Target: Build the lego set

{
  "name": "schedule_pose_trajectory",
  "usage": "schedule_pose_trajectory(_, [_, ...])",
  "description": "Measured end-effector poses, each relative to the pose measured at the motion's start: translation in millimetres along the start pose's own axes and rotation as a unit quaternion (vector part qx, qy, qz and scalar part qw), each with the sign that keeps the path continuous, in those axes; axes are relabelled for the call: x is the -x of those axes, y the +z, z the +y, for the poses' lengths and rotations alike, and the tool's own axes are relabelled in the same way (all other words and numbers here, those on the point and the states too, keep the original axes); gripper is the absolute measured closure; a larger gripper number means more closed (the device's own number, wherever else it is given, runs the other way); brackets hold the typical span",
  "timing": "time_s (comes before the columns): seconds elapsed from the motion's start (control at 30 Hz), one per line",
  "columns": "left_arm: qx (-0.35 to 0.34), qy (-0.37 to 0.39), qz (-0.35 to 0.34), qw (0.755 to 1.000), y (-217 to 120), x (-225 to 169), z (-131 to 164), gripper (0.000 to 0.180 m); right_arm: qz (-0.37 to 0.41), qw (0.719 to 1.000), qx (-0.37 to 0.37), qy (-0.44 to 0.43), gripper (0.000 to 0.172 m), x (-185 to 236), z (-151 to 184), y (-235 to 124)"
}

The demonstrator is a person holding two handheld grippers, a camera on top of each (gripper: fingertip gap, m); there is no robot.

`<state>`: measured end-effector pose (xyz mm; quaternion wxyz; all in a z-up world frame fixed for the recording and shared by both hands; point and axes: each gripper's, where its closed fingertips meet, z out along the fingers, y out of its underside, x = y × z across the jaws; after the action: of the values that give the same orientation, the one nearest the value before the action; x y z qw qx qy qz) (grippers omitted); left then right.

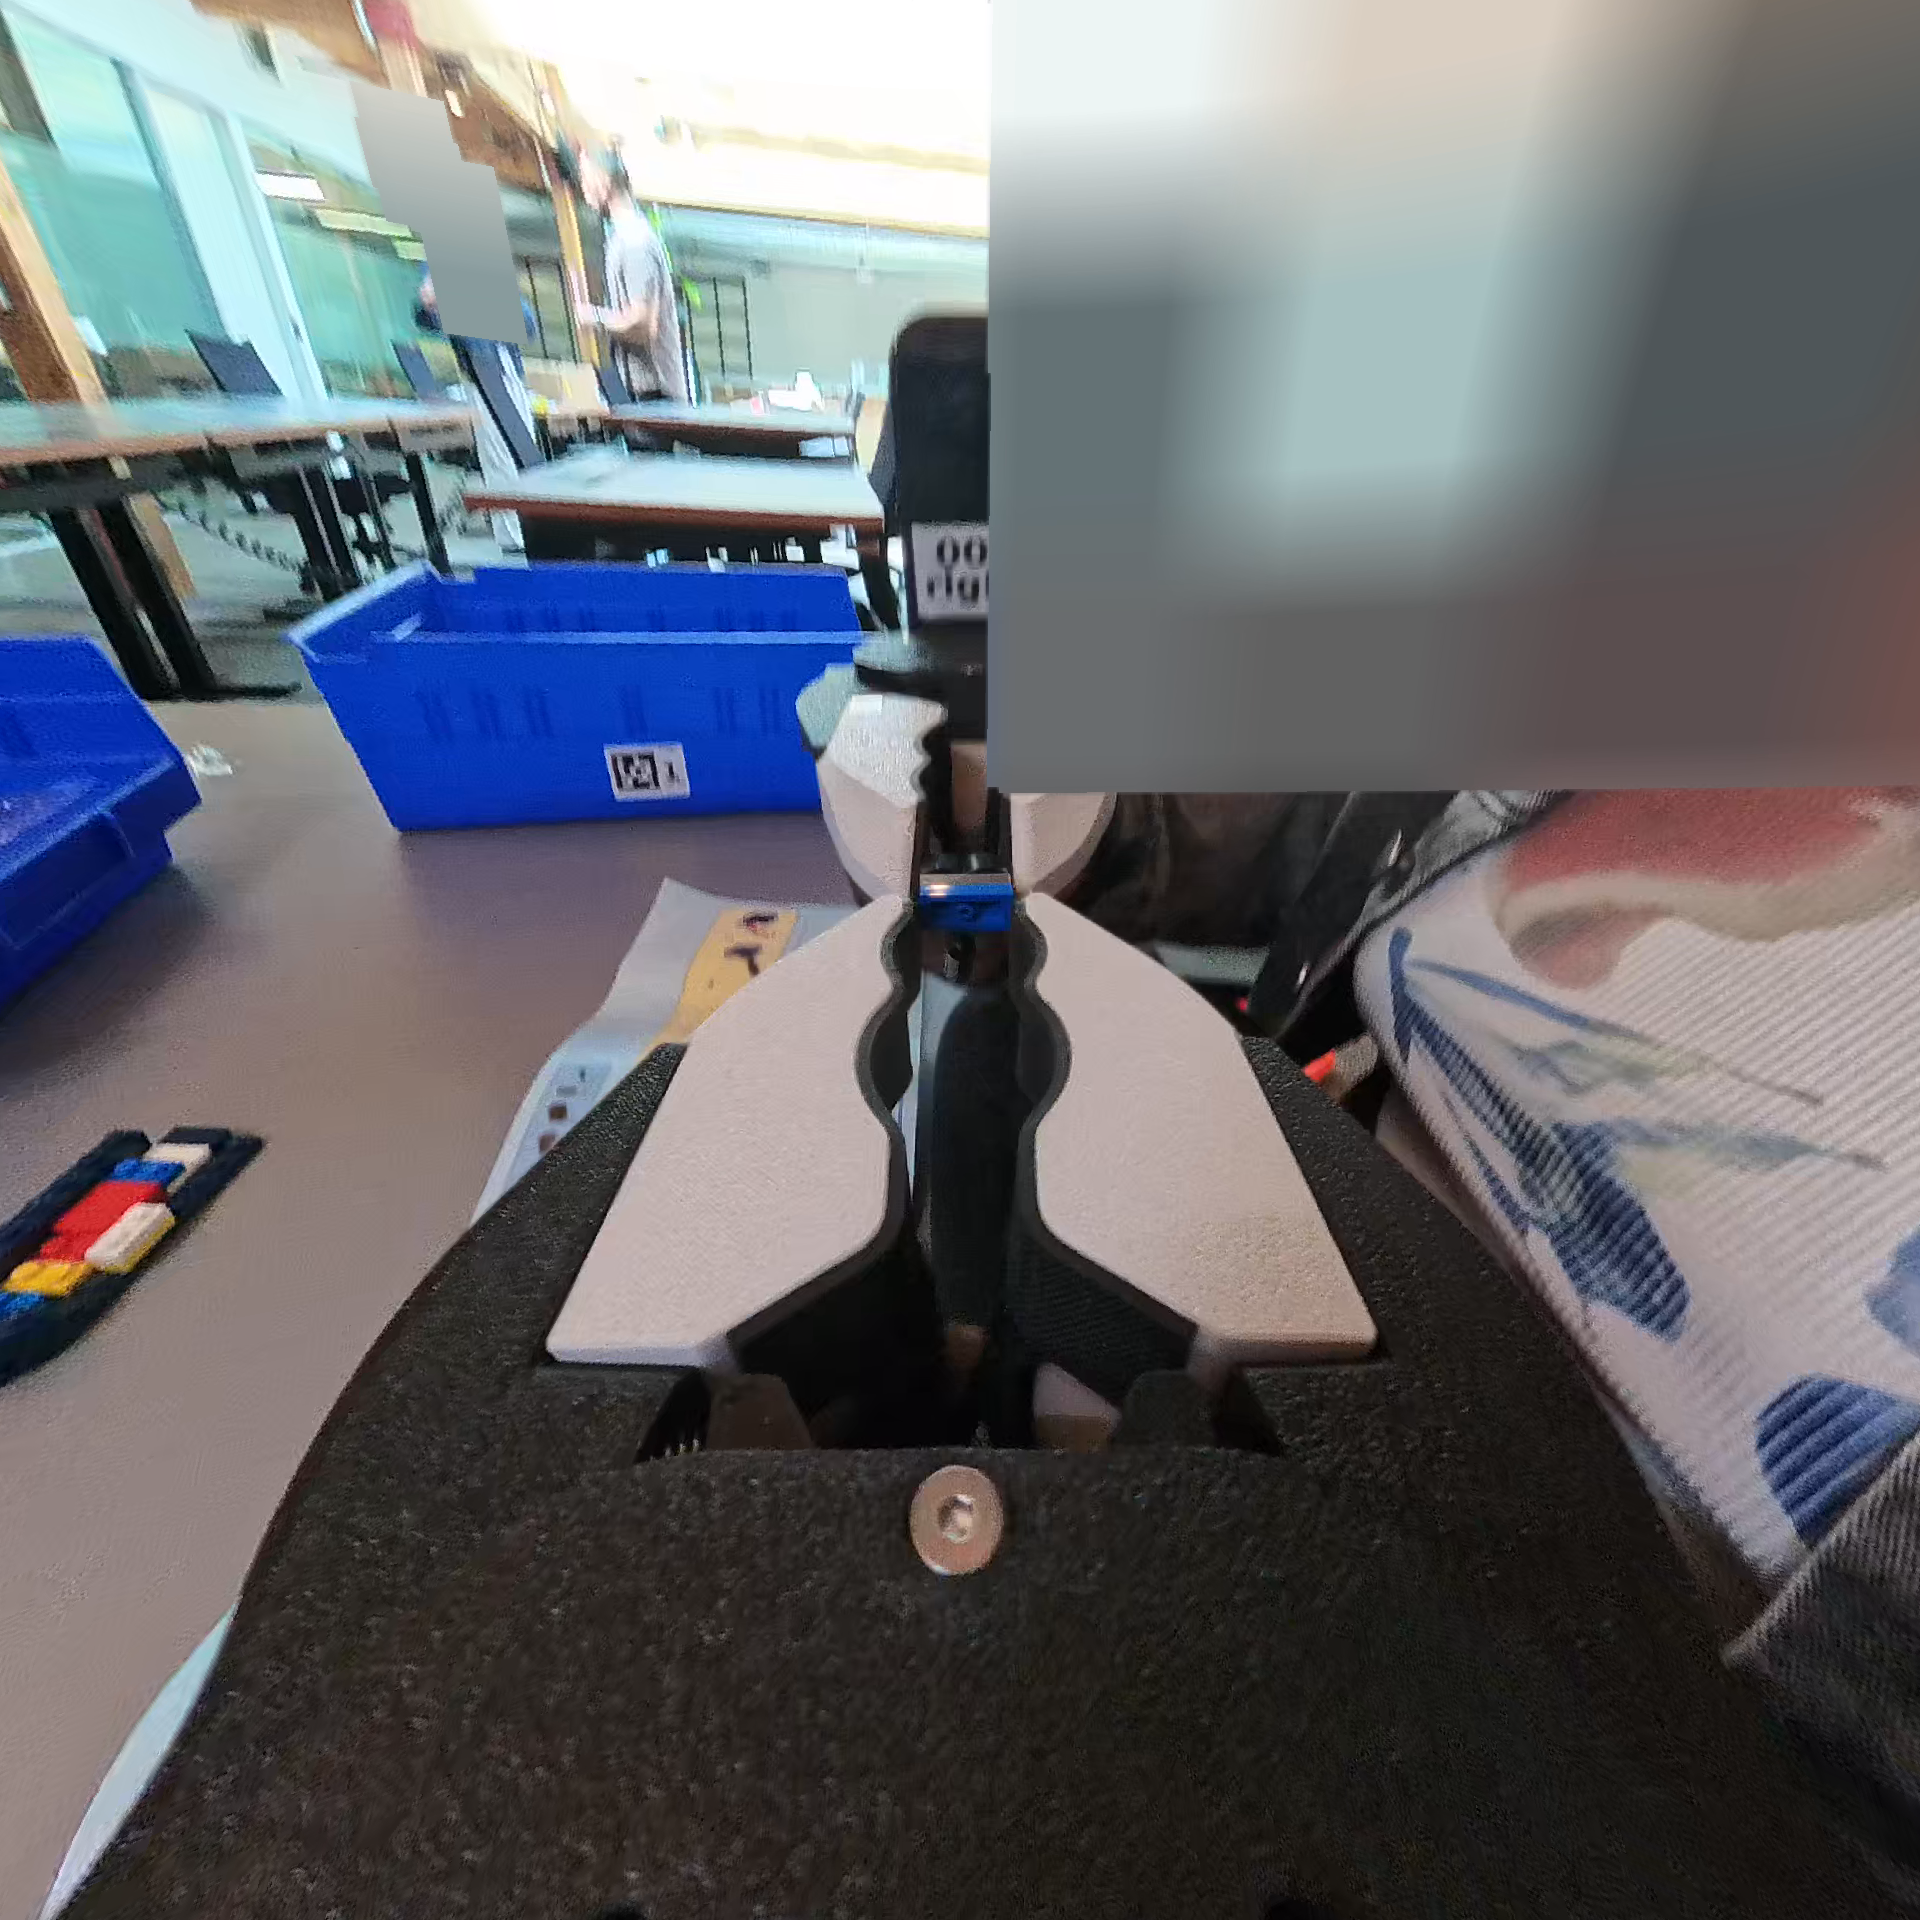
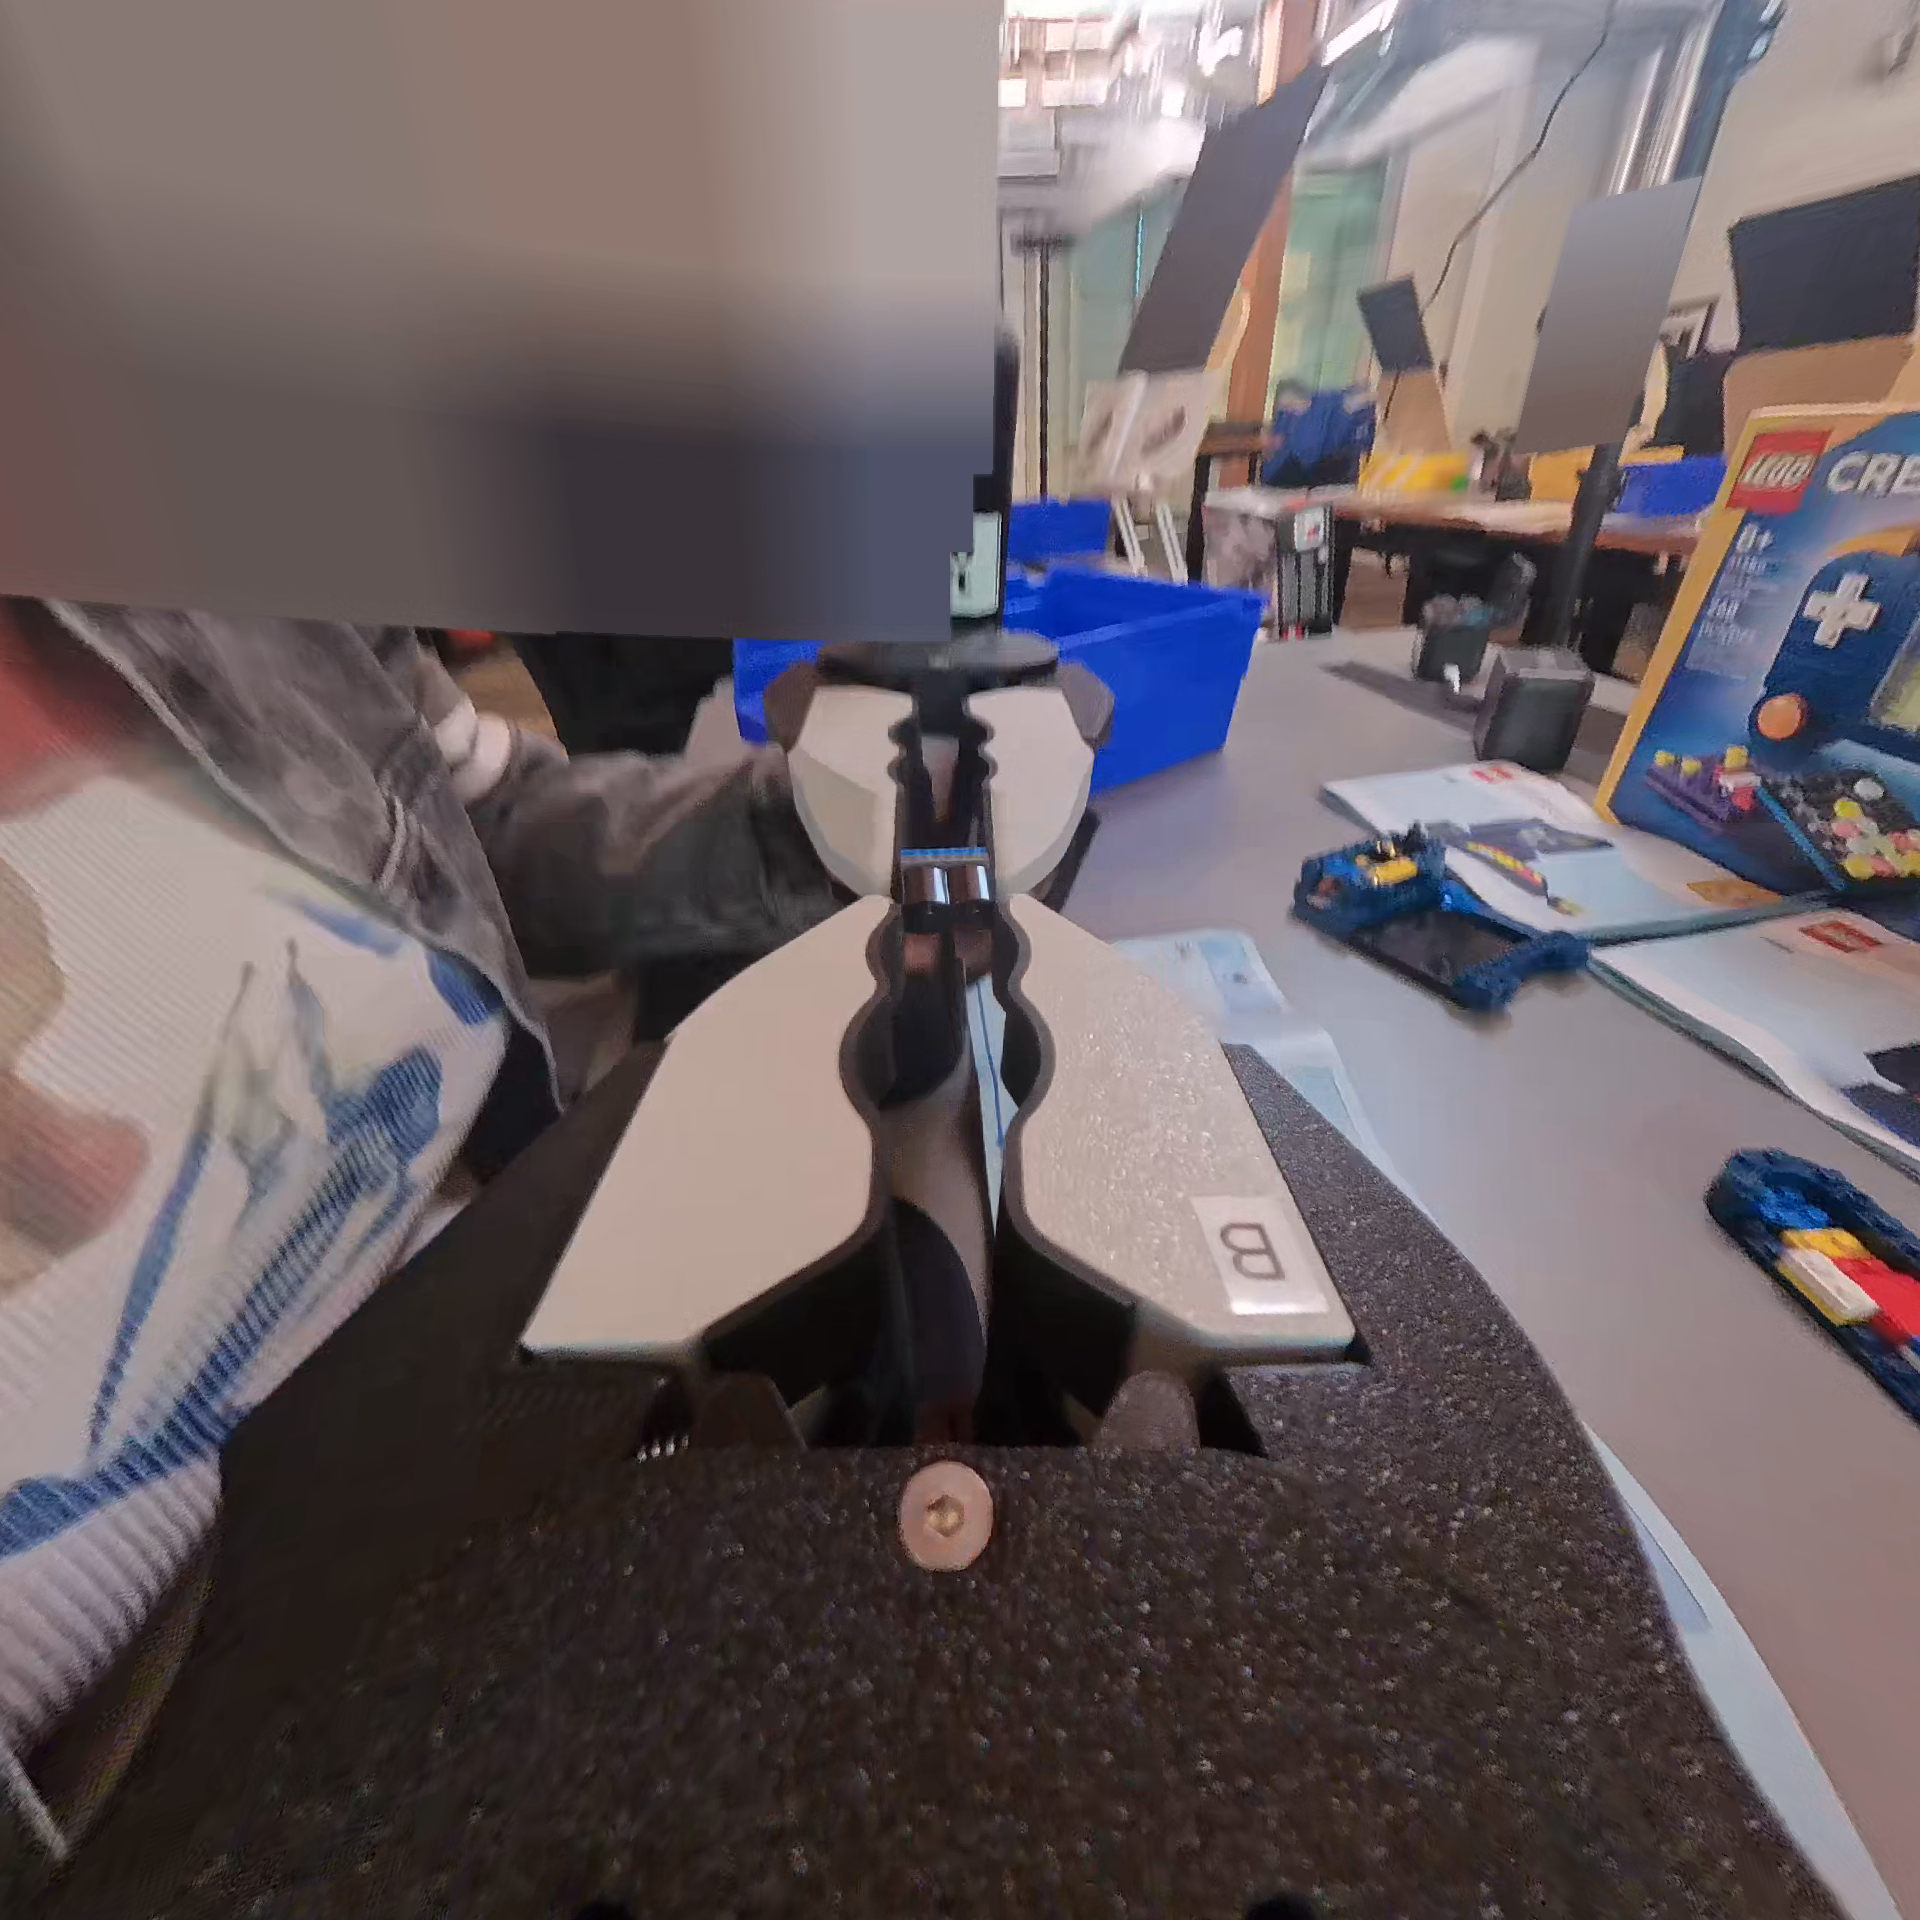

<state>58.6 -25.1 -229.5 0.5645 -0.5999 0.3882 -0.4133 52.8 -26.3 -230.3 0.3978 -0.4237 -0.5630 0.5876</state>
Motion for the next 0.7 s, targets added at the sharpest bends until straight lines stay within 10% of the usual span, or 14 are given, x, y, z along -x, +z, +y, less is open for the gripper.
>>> schedule_pose_trajectory(0.7, [0.207, -0.05, -0.016, 0.977, 11, -1, 73, 0.166, 0.044, 0.975, 0.215, -0.033, 0.156, 1, 77, -12])
